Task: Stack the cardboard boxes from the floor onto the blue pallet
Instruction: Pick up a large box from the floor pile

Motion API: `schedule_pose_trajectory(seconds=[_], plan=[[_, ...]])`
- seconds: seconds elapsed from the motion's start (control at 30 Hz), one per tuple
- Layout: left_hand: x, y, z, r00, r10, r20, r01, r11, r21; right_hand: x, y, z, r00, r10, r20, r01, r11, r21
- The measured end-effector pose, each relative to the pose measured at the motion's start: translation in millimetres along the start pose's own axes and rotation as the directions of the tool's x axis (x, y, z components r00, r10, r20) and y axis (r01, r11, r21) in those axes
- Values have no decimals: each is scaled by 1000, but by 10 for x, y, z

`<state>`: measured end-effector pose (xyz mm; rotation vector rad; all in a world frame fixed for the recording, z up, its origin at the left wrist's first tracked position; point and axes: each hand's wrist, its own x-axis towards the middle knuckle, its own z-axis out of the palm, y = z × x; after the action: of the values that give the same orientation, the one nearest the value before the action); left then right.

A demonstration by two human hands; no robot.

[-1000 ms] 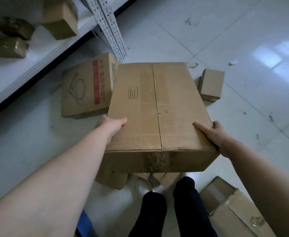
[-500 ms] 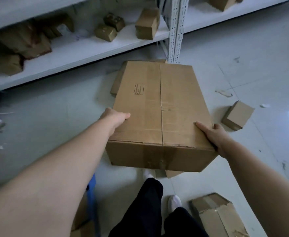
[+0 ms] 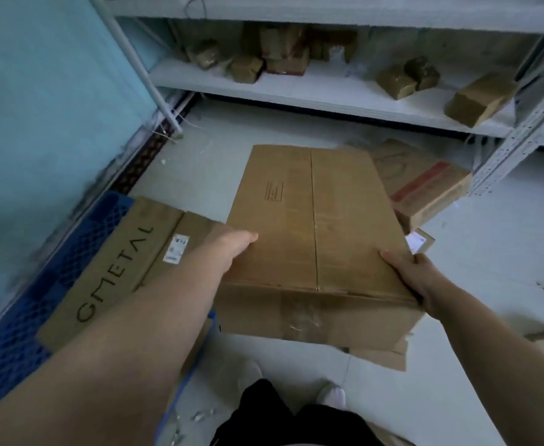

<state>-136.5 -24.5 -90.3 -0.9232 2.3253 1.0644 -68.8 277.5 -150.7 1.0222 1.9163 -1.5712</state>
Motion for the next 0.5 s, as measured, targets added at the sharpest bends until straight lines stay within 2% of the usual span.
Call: schedule_pose_trajectory(seconds=[0.17, 0.33, 0.5], plan=[[-113, -613, -451, 997, -72, -14, 69, 984, -166, -126, -142, 546, 994, -39, 102, 51, 993, -110], [-74, -1358, -850, 984, -180, 12, 176, 942, -285, -338, -165, 1184, 992, -66, 109, 96, 950, -298], [-80, -2211, -1423, 957, -290, -18, 264, 893, -364, -732, -134, 2061, 975, -83, 208, 154, 923, -352]])
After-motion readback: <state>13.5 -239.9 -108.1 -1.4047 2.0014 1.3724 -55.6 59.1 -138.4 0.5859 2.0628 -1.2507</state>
